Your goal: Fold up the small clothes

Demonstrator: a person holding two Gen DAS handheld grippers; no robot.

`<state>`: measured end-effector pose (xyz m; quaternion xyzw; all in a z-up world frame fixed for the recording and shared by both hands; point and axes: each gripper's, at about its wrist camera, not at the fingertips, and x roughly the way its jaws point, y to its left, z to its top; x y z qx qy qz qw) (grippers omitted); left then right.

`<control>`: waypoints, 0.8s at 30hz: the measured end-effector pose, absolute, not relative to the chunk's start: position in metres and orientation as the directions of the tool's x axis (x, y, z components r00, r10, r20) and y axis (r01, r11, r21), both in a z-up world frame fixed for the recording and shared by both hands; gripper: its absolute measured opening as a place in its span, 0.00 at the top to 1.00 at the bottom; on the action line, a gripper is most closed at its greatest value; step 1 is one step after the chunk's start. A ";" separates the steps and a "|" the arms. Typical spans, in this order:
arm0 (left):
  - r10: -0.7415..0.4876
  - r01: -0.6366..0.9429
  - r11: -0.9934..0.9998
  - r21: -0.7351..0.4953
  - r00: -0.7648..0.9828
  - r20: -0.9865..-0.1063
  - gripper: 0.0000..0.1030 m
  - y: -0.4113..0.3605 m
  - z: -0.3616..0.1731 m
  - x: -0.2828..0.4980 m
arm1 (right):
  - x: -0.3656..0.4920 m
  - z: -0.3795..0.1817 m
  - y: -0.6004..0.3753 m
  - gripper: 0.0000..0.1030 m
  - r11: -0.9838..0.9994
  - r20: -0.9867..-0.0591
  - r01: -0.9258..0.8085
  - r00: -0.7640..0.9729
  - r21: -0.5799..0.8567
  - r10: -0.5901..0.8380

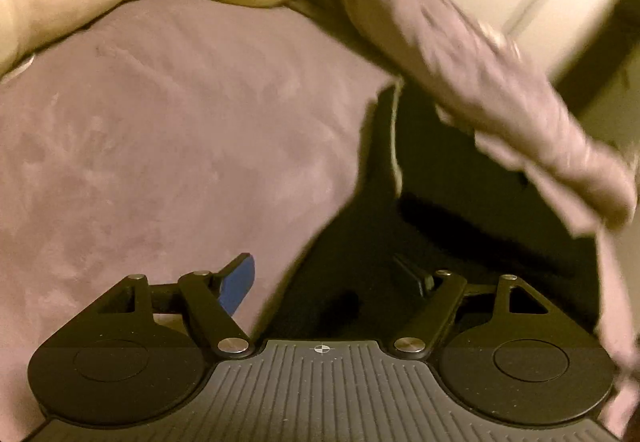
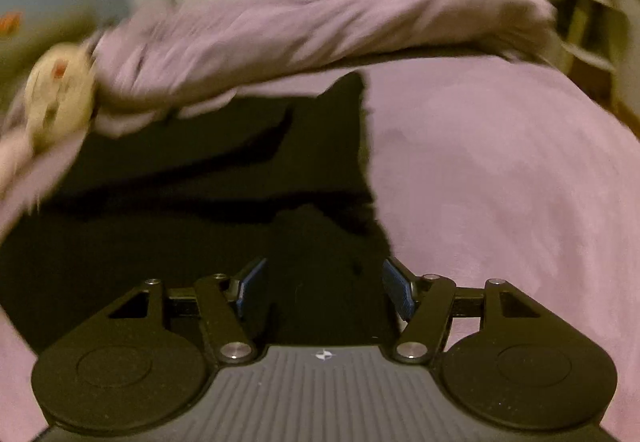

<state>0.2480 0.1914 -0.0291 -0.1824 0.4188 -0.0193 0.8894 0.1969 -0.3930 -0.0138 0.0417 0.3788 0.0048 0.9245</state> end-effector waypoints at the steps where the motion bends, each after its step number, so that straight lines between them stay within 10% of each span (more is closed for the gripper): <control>1: -0.184 -0.088 0.947 -0.309 0.641 -0.745 0.22 0.187 -0.030 0.247 | 0.202 -0.015 -0.388 0.38 0.998 -0.706 -0.007 0.707 0.056 0.045; 11: -0.195 0.071 0.979 -0.192 0.603 -0.773 0.21 0.139 -0.045 0.275 | 0.240 -0.034 -0.373 0.49 0.997 -0.768 -0.075 0.638 0.010 0.056; 13: -0.167 0.079 0.986 -0.150 0.596 -0.786 0.40 0.133 -0.049 0.279 | 0.237 -0.033 -0.370 0.74 0.995 -0.764 -0.100 0.641 0.017 0.077; 18: -0.157 0.067 0.987 -0.147 0.616 -0.772 0.90 0.137 -0.044 0.275 | 0.223 -0.026 -0.365 0.89 0.990 -0.741 -0.139 0.667 -0.015 0.082; 24: -0.156 0.055 0.984 -0.171 0.737 -0.658 0.91 0.147 -0.011 0.259 | 0.214 0.008 -0.366 0.91 0.996 -0.623 -0.091 0.779 -0.006 0.067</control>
